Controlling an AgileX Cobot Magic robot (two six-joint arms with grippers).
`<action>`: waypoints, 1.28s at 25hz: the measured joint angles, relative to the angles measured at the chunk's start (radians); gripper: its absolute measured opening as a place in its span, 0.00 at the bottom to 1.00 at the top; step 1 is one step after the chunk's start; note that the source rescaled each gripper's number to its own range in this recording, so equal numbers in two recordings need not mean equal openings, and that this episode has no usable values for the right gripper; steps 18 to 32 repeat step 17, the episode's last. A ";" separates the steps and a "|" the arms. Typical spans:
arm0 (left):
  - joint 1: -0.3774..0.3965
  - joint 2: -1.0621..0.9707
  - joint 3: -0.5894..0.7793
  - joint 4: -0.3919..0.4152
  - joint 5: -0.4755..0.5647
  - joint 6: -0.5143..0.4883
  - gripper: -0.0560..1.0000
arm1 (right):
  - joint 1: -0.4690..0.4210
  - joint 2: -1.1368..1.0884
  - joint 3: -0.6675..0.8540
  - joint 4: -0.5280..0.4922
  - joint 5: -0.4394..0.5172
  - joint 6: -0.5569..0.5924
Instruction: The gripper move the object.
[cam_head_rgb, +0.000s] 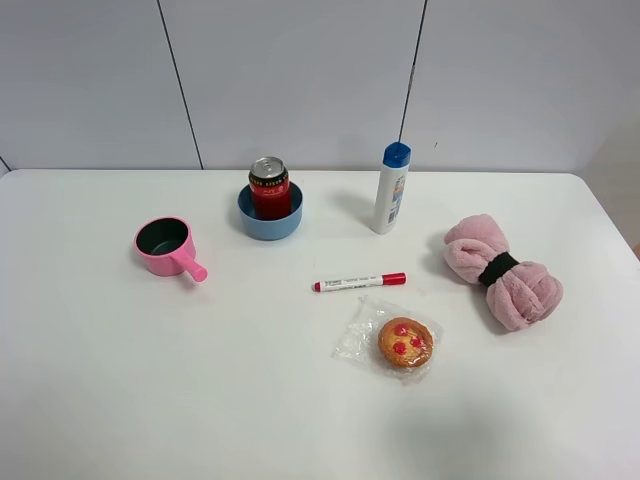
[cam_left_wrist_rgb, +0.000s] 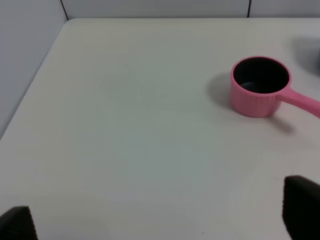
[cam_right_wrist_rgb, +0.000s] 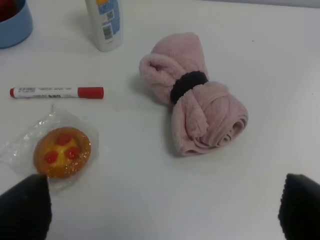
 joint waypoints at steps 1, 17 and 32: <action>0.000 0.000 0.000 0.001 0.000 -0.002 0.99 | 0.000 0.000 0.000 0.000 0.000 0.000; -0.089 0.000 0.000 0.006 0.000 -0.007 0.99 | 0.000 0.000 0.000 0.000 0.000 0.000; -0.089 0.000 0.000 0.006 0.000 -0.007 0.99 | 0.000 0.000 0.000 0.000 0.000 0.000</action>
